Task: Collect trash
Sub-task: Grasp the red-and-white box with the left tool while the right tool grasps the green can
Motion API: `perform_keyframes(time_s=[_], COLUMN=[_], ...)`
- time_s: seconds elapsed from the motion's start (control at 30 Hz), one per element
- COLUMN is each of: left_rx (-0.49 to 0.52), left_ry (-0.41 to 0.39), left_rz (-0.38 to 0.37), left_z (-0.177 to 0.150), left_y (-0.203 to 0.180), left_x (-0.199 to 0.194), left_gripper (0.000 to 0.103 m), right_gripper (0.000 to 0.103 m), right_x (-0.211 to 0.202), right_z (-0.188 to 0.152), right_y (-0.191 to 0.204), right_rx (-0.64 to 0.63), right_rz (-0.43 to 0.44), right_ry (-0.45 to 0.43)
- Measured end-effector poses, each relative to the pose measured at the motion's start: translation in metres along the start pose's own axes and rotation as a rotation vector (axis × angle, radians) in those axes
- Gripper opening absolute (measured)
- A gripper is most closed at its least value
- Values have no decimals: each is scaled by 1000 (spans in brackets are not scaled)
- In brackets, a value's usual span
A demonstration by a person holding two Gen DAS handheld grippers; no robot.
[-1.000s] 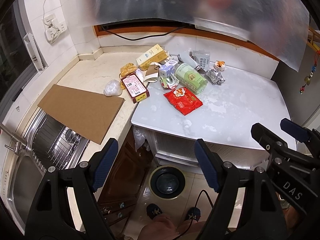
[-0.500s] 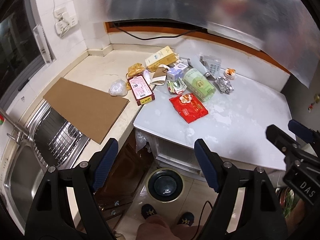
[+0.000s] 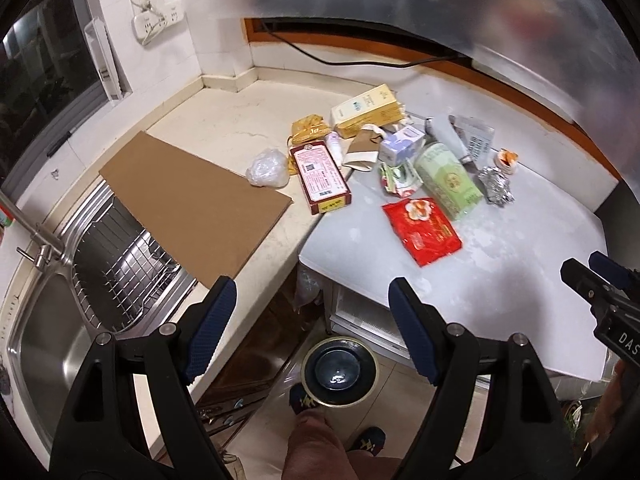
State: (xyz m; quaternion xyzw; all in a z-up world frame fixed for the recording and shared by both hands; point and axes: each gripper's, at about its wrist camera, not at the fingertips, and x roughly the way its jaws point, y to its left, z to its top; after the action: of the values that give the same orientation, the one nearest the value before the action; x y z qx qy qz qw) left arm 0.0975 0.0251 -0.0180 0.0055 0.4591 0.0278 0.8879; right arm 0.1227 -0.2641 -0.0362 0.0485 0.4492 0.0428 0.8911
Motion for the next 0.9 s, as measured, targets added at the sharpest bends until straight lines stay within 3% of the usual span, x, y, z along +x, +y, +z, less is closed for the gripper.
perform_keyframes(time_s=[0.33,0.6,0.9], left_rx=[-96,-108,-185], left_ry=[89,187,289], left_rz=[-114,-97,-111], left_z=[55,97,118], left_y=[28,16,13], left_x=[89,177,245], left_gripper=[76,76,76], right_gripper=[74,74,74], right_x=[82,169,229], right_z=[59,99,109], right_y=[27,25,13], right_rx=[-48,-54,-88], right_rz=[-3,-12,-21], right_ry=[33,109,187])
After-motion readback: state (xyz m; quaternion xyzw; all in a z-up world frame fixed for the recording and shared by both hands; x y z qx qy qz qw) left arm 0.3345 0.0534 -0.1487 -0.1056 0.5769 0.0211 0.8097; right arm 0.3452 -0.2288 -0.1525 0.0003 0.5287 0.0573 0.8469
